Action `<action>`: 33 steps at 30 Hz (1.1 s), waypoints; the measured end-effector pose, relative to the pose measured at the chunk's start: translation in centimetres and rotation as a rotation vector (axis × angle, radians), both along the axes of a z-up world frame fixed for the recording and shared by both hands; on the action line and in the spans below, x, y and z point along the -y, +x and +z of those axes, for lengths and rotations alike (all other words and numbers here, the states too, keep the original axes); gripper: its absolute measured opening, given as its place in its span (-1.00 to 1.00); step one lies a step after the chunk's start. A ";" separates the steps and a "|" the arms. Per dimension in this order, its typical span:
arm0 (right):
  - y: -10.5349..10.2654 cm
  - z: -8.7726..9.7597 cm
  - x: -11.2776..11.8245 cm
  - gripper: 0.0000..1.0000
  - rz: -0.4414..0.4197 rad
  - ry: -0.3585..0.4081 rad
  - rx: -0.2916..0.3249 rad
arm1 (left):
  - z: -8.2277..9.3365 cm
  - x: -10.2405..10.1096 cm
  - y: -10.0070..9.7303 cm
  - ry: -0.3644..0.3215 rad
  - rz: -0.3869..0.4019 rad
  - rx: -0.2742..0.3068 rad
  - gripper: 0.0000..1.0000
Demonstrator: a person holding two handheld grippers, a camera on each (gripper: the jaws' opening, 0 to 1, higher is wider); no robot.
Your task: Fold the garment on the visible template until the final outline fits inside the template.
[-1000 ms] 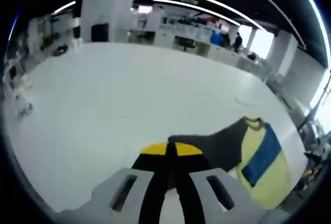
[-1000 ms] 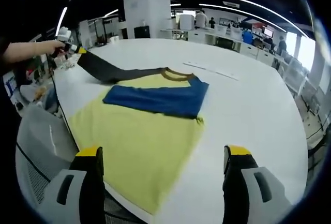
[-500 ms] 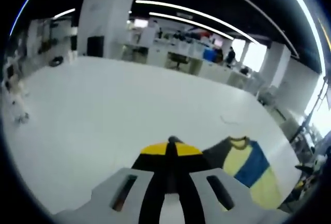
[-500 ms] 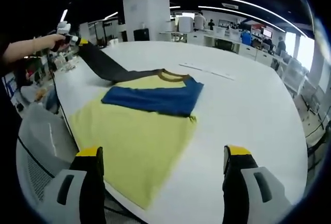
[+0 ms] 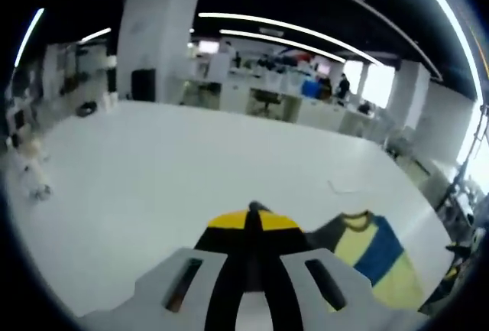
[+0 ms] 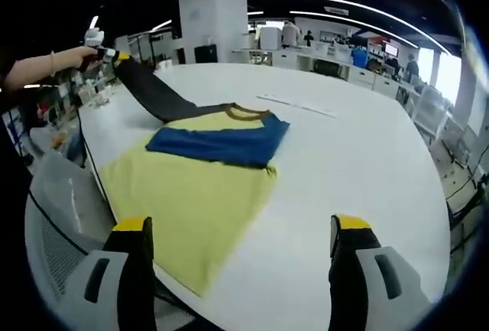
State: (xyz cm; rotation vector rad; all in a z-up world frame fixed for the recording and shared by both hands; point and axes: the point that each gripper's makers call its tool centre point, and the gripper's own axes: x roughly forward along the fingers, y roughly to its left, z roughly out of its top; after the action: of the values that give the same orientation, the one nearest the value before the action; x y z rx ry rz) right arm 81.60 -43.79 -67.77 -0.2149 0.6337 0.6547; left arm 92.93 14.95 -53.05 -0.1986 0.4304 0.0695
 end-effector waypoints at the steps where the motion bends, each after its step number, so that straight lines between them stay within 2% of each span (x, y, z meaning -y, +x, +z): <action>1: 0.0 0.1 0.2 0.91 -0.002 -0.001 0.003 | 0.0 -0.2 0.1 0.002 0.002 0.000 -1.00; 6: -0.2 0.1 0.4 0.91 -0.003 0.002 0.006 | -0.5 -0.8 0.6 -0.005 0.004 -0.001 -1.00; 13: -0.2 0.3 0.9 0.90 -0.008 0.010 0.014 | -0.4 1.1 0.8 -0.018 -0.031 -0.003 -1.00; 18: -0.3 0.2 1.4 0.90 -0.011 0.012 0.014 | 0.8 4.1 1.2 -0.038 -0.081 0.024 -1.00; 25: -0.1 0.1 1.6 0.90 -0.010 0.019 0.013 | 3.3 10.9 1.8 -0.097 -0.211 0.067 -1.00; 33: -0.1 0.0 1.8 0.90 -0.010 0.028 0.015 | 5.5 16.6 2.0 -0.126 -0.321 0.088 -1.00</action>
State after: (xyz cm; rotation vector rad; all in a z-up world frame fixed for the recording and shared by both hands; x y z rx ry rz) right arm 81.47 -45.61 -67.76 -0.1903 0.6105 0.6510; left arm 94.91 -1.62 -47.56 -0.2533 0.3743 -0.2811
